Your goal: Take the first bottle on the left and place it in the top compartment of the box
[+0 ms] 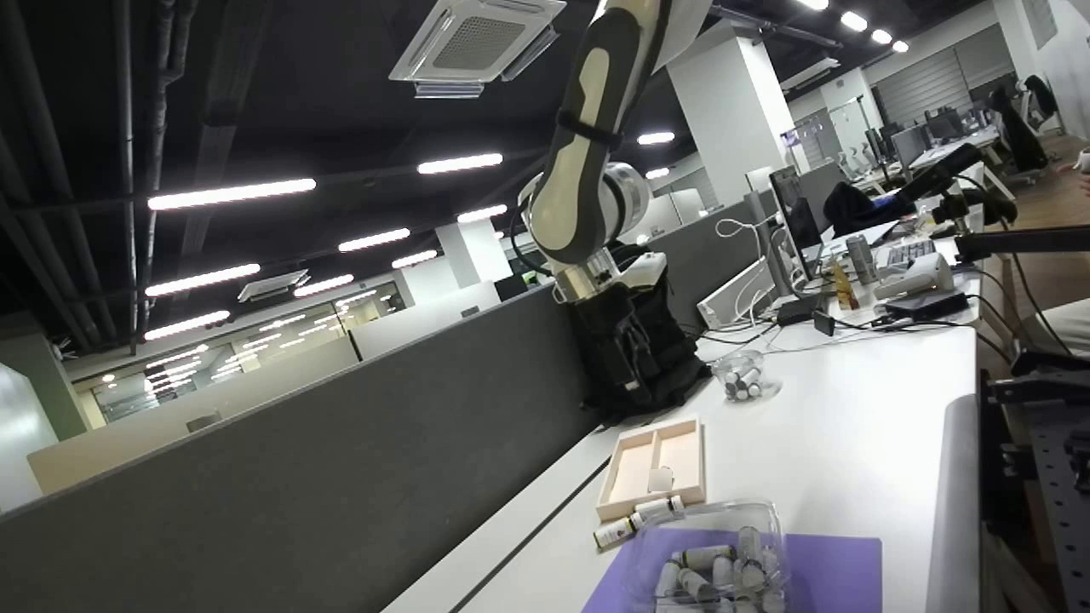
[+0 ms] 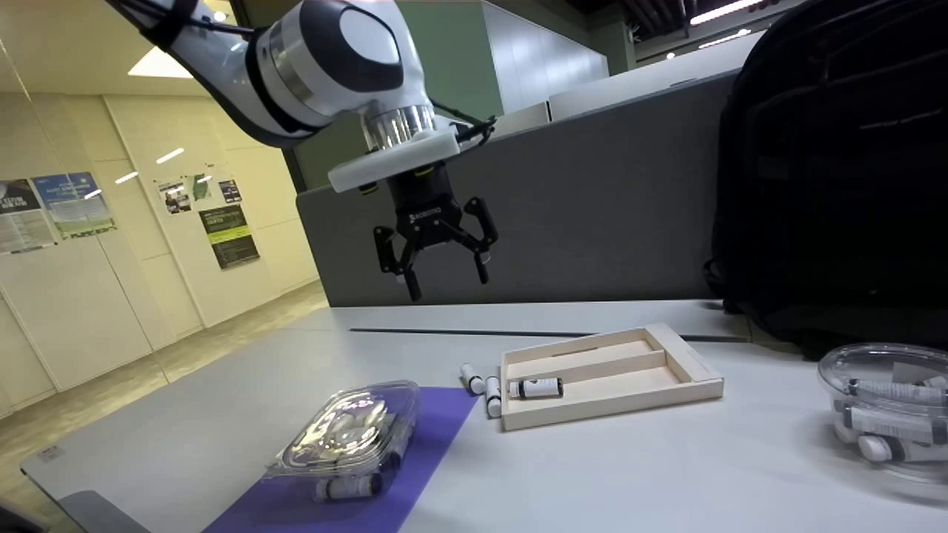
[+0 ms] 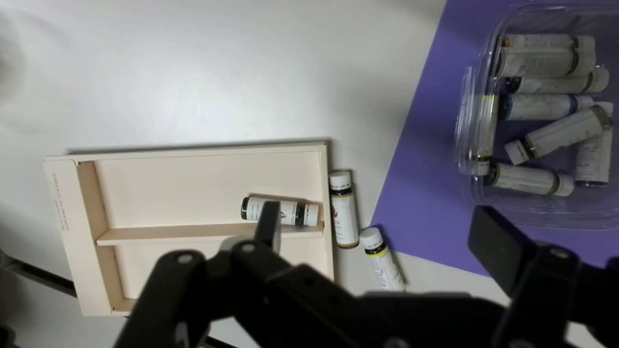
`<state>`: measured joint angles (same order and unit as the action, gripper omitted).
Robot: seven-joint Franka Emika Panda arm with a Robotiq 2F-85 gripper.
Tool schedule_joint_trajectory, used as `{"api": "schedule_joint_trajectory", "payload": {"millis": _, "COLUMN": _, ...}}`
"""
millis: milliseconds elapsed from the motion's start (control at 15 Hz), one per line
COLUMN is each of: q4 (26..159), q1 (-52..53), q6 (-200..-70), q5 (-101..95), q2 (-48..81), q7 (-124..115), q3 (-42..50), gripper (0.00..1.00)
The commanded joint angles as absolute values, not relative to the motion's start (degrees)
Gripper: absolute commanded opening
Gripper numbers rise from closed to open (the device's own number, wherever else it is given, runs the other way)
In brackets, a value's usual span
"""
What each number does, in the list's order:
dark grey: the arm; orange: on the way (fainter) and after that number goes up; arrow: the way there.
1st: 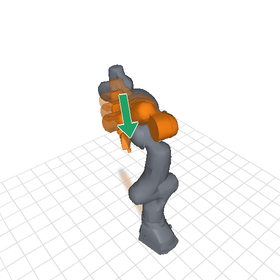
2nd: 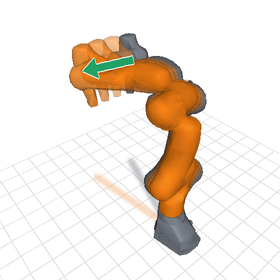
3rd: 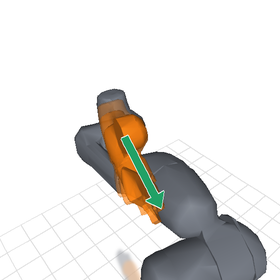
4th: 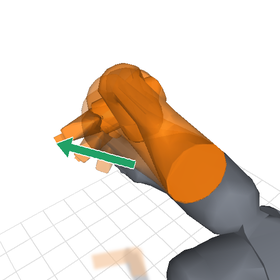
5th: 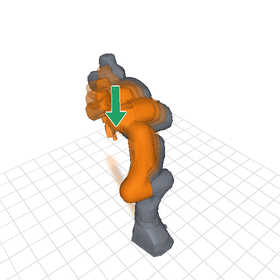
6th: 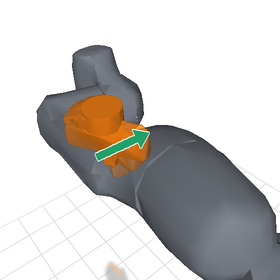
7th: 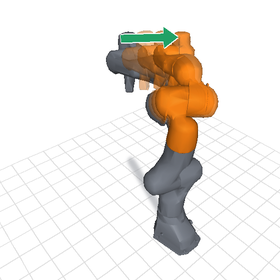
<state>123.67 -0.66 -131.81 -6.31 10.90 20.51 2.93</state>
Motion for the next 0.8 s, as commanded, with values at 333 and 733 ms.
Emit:
{"api": "schedule_joint_trajectory", "payload": {"millis": 333, "q4": 123.9, "q1": -1.8, "q6": -149.8, "q5": -8.2, "q2": 14.1, "q7": 24.3, "q3": 0.8, "gripper": 1.00}}
{"api": "schedule_joint_trajectory", "payload": {"millis": 733, "q4": 120.8, "q1": -10.5, "q6": -165.8, "q5": 4.5, "q2": 24.1, "q7": 41.0, "q3": -12.0, "gripper": 1.00}}
